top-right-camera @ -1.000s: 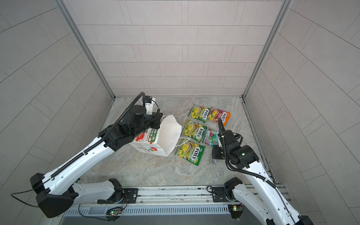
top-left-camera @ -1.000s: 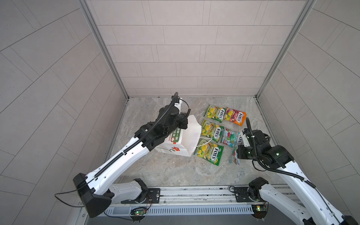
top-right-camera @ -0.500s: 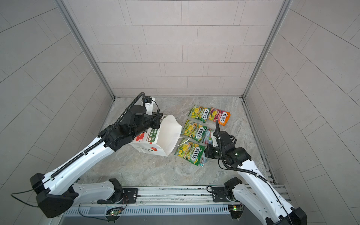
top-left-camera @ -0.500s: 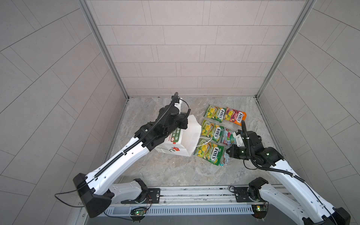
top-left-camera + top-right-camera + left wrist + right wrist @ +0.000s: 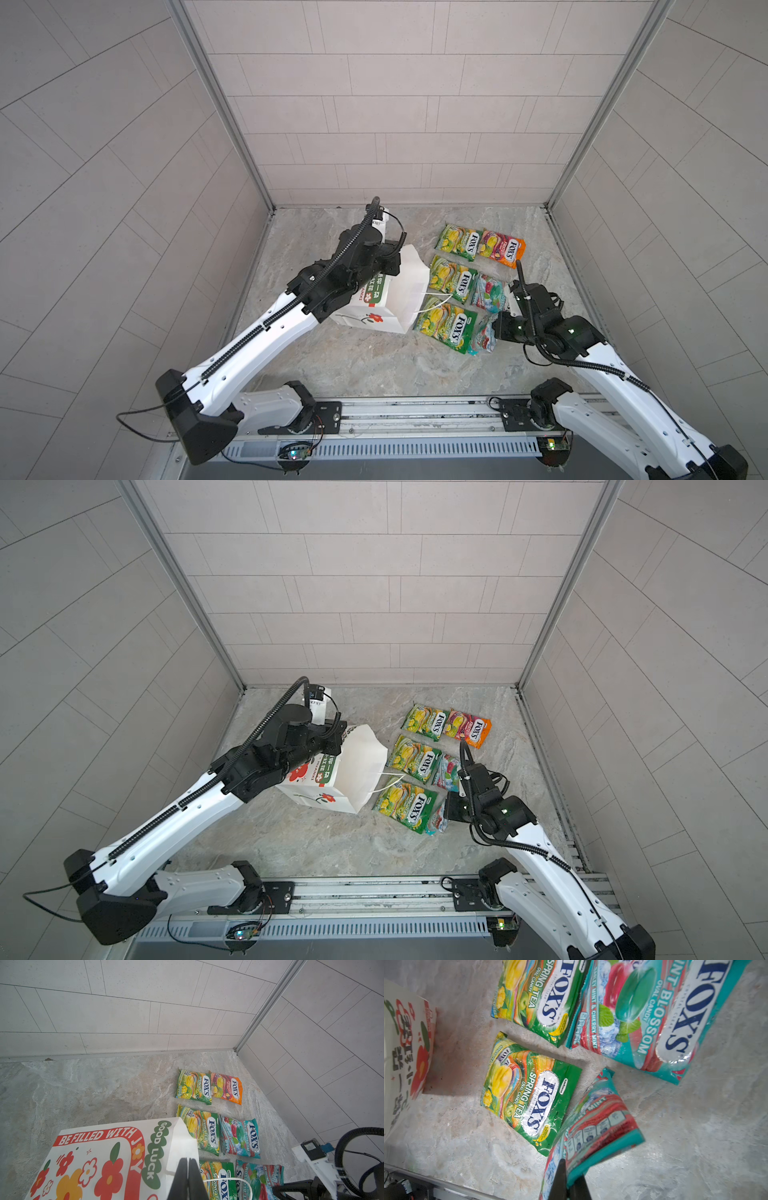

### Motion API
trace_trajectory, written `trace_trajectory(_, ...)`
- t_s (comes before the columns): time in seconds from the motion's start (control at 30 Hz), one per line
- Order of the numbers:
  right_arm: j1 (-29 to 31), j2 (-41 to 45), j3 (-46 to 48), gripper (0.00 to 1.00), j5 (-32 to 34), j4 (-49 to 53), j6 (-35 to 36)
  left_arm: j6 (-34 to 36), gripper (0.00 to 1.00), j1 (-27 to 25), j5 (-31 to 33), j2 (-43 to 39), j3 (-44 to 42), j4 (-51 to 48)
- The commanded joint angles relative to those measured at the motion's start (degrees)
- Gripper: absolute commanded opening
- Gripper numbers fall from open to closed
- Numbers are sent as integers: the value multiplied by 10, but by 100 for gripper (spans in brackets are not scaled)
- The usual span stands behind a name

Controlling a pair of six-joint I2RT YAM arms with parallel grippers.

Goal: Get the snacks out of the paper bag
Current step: 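Lower the teal packet onto the table beside the green packets, then release the teal packet while the left gripper sets the bag upright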

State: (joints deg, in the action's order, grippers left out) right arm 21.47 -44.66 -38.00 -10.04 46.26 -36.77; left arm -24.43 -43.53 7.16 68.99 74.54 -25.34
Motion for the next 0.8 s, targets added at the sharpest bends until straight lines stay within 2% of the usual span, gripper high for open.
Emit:
trace_trajectory(0.0,4,0,4,0,57,40,-13,2,0,-2,0,-12,-5,12)
trace_trajectory(0.03,6,0,4,1,61,40,-15,1,0,-2,1,-12,-5,11)
trace_trajectory(0.3,13,1,-3,40,105,55,-32,2,0,-2,2,-13,-5,9)
trace_trajectory(0.77,20,38,-11,71,206,78,-70,0,0,-2,1,-13,-7,10)
